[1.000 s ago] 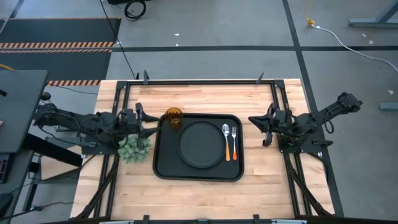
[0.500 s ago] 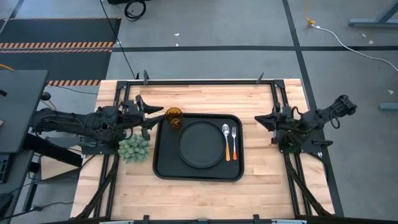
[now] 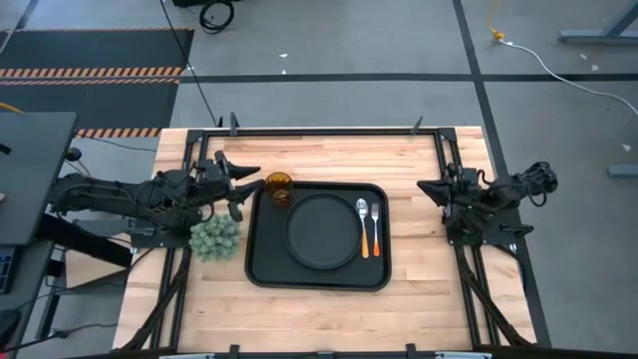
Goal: Pick and place plate/cup/fork/spoon on tray
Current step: Return to Home Position
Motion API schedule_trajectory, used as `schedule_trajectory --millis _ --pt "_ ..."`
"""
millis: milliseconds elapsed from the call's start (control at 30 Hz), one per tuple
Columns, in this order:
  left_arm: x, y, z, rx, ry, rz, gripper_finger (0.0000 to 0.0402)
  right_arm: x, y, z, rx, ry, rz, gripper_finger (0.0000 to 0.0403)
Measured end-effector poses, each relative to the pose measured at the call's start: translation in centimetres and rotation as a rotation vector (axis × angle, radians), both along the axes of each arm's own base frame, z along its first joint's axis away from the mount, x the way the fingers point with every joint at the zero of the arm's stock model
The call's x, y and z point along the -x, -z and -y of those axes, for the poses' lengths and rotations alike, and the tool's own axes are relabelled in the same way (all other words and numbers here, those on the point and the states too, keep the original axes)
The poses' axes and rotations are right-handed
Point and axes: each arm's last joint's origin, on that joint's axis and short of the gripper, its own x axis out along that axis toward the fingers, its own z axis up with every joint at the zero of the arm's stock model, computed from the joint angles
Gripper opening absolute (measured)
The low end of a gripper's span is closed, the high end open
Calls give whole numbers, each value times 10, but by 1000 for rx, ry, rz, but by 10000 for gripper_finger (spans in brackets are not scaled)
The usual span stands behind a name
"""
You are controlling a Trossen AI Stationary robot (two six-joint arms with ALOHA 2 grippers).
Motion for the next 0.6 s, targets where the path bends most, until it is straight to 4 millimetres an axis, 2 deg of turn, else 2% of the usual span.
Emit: schedule_trajectory --millis 167,300,433,600 --pt "-5 3 0 9 0 -15 166 -5 5 -3 23 -9 57 13" --pt "-17 10 1 11 1 -53 166 -6 6 -3 53 6 88 14" --pt "-28 14 2 29 5 -45 166 -8 11 -4 64 11 75 12" --pt "-31 13 3 2 25 -28 159 -10 19 -5 65 28 50 14"
